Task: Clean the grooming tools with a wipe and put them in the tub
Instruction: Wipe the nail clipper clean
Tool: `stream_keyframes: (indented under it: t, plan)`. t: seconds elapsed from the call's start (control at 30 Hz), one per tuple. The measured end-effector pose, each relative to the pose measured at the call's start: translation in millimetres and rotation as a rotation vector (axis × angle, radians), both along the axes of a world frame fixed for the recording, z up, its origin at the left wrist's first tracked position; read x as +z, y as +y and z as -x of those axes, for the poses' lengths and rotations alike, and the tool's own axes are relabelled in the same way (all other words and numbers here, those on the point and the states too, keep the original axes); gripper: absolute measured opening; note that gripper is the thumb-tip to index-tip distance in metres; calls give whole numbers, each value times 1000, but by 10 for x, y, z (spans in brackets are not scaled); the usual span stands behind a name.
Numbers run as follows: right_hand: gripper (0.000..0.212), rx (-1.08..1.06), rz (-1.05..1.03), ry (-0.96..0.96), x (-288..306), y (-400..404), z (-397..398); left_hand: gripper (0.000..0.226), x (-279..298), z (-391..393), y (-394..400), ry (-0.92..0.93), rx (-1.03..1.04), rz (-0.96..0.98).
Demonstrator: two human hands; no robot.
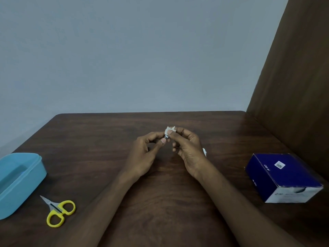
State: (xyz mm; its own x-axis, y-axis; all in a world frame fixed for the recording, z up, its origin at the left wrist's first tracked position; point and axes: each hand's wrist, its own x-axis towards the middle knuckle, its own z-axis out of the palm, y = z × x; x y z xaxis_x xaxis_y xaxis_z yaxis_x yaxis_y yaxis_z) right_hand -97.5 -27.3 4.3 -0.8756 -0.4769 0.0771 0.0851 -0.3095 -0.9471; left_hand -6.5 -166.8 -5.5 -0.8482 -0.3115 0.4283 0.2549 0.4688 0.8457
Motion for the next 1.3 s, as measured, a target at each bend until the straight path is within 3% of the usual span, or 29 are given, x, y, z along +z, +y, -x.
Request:
stream_keyframes:
  t: [0.1, 0.3, 0.43, 0.6, 0.8, 0.9, 1.3]
  plan:
    - [21, -26, 12, -27, 2, -22, 5, 22, -3, 1, 3, -4, -8, 28]
    - [3, -26, -8, 17, -12, -1, -9, 19, -18, 11, -5, 6, 8, 17]
    - [20, -104, 29, -1, -30, -33, -1, 19, -26, 16, -3, -7, -16, 46]
    - [8, -248, 151, -113, -32, -28, 80, 15, -64, 62, -20, 41, 14, -62]
    - [6, -87, 12, -65, -39, -47, -24, 9, -60, 66, -24, 65, -29, -136]
    - [23, 32, 88, -104, 43, -16, -62, 10, -47, 62, -13, 66, 9, -110]
    - [6, 27, 85, -226, 110, 41, -100, 7, -44, 64, -21, 80, 45, -93]
